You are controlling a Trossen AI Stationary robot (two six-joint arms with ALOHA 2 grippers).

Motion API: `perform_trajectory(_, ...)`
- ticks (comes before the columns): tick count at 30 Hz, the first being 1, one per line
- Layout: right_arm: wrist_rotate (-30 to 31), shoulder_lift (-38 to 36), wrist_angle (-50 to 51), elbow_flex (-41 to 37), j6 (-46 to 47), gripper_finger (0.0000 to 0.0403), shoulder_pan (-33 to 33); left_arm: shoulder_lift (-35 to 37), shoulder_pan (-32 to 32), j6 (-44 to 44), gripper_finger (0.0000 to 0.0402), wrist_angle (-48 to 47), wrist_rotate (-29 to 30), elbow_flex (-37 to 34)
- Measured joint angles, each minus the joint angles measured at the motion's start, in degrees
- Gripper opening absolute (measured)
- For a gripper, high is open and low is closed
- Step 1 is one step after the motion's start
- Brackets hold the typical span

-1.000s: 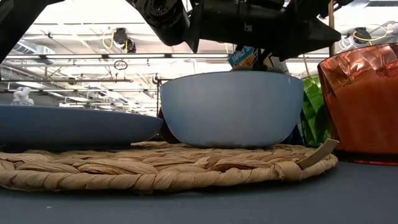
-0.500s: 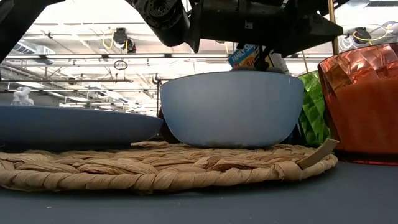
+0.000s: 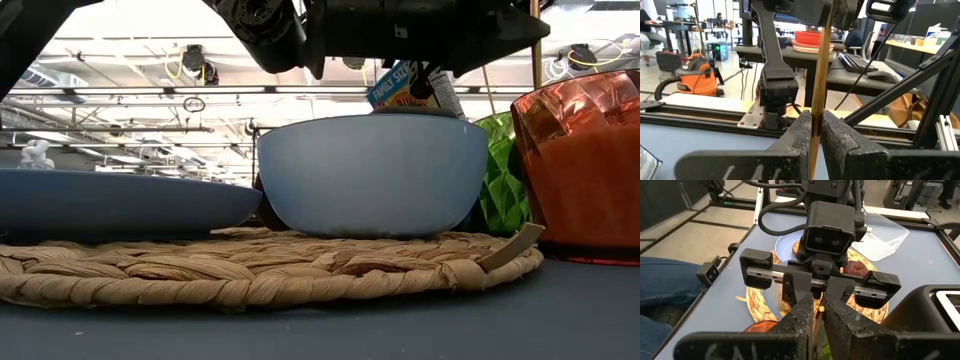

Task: Arrange a breakfast setting
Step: Put the gold spoon on the right side of the blue bowl

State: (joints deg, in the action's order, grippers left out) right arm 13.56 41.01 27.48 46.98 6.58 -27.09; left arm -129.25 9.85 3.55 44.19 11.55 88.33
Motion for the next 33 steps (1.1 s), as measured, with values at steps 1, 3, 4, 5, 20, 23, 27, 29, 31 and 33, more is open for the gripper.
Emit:
perform_trajectory(1, 0.00, -0.04, 0.09, 0.00, -0.01, 0.0033, 0.00, 0.00, 0.00, 0.00, 0.0029, 0.04, 0.00, 0.00)
perform_trajectory(3, 0.02, -0.04, 0.16, 0.00, -0.01, 0.0033, 0.00, 0.00, 0.00, -0.04, 0.0029, 0.04, -0.02, 0.00)
perform_trajectory(4, 0.02, -0.04, 0.14, 0.00, -0.01, 0.0033, 0.00, 0.00, 0.00, -0.04, 0.0029, 0.10, -0.04, 0.00)
perform_trajectory(5, 0.02, -0.04, 0.16, 0.00, -0.01, 0.0033, 0.00, 0.00, 0.00, -0.04, 0.0029, 0.19, -0.04, 0.00)
perform_trajectory(20, 0.13, -2.42, 0.61, -0.11, -0.42, 0.0033, 0.00, 0.09, -0.04, -0.09, 0.0028, 3.16, -0.04, 0.02)
perform_trajectory(23, 0.12, -3.36, 0.93, -0.11, -0.42, 0.0033, 0.00, 0.11, -0.04, -0.34, 0.0028, 4.21, -0.02, 0.04)
perform_trajectory(27, 0.15, -3.91, 0.94, -0.11, -0.42, 0.0034, 0.00, 0.11, -0.11, -0.46, 0.0028, 5.61, -0.02, 0.04)
perform_trajectory(29, 0.15, -3.91, 0.98, -0.11, -0.42, 0.0034, 0.00, 0.11, -0.14, -0.46, 0.0028, 5.71, -0.03, 0.04)
perform_trajectory(31, 0.15, -3.91, 1.23, -0.11, -0.42, 0.0034, 0.00, 0.11, -0.15, -0.46, 0.0028, 5.74, -0.03, 0.04)
perform_trajectory(33, 0.22, -3.91, 1.69, -0.11, -0.42, 0.0034, 0.00, 0.11, -0.15, -0.45, 0.0028, 5.77, -0.02, 0.04)
